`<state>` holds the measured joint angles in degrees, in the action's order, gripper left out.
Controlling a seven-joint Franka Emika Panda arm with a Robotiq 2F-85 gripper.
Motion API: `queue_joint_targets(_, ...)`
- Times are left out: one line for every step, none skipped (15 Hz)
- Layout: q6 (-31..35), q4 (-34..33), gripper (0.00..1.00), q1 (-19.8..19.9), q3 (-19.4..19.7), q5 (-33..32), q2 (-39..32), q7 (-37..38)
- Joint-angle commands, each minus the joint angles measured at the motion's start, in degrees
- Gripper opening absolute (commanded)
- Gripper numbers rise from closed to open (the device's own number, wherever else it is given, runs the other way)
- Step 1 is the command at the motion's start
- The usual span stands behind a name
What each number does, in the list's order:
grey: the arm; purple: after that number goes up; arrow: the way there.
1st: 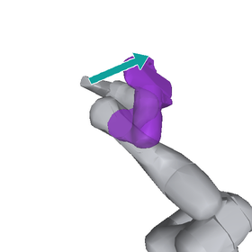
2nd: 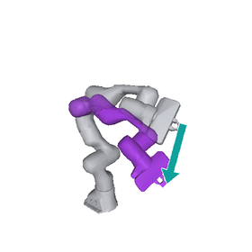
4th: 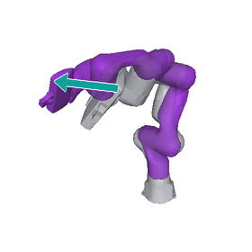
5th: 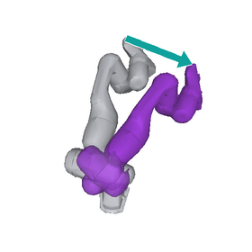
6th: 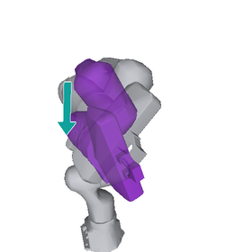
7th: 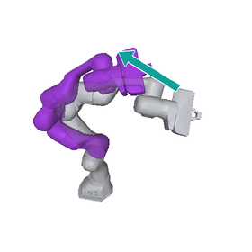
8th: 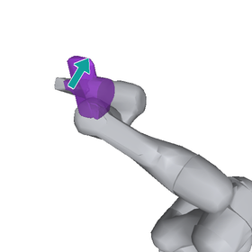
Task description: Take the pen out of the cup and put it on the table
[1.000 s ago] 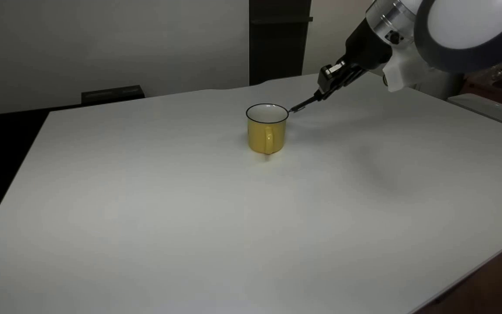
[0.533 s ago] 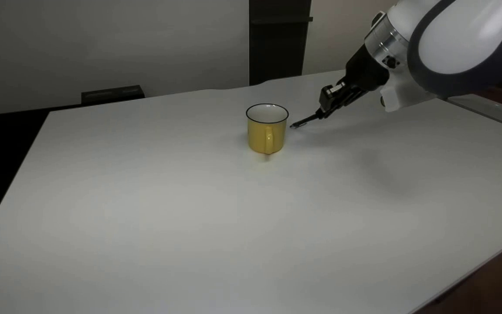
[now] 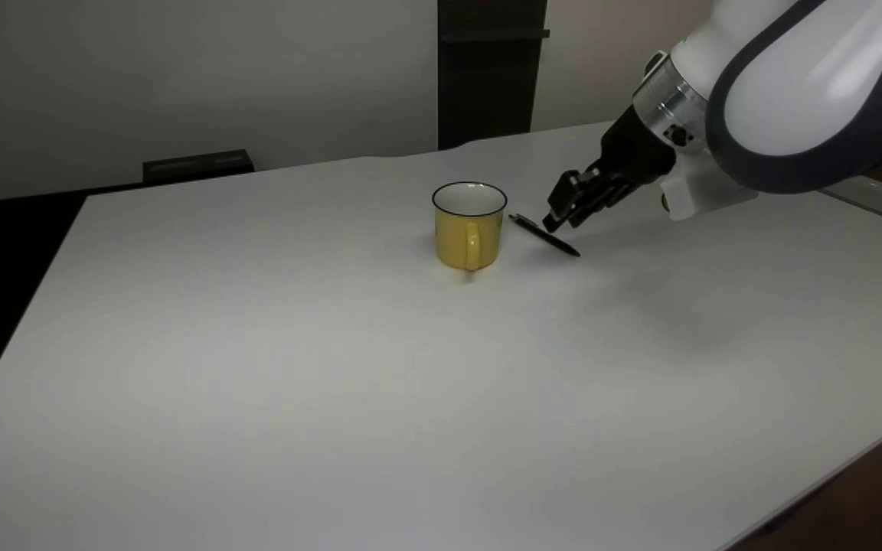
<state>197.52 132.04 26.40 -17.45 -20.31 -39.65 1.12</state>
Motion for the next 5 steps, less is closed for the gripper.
queue_joint_targets(-3.0,-0.9,0.80,-0.5,0.1,2.1,0.2,0.1)
queue_joint_targets(-4.9,-0.7,0.86,-1.3,0.7,3.6,1.0,0.5)
queue_joint_targets(-7.2,-0.6,0.94,-2.1,1.1,5.2,1.8,0.5)
queue_joint_targets(-8.9,-0.4,0.98,-2.4,1.2,6.4,2.4,0.2)
queue_joint_targets(-10.6,-0.1,1.00,-4.7,2.9,8.9,3.7,0.6)
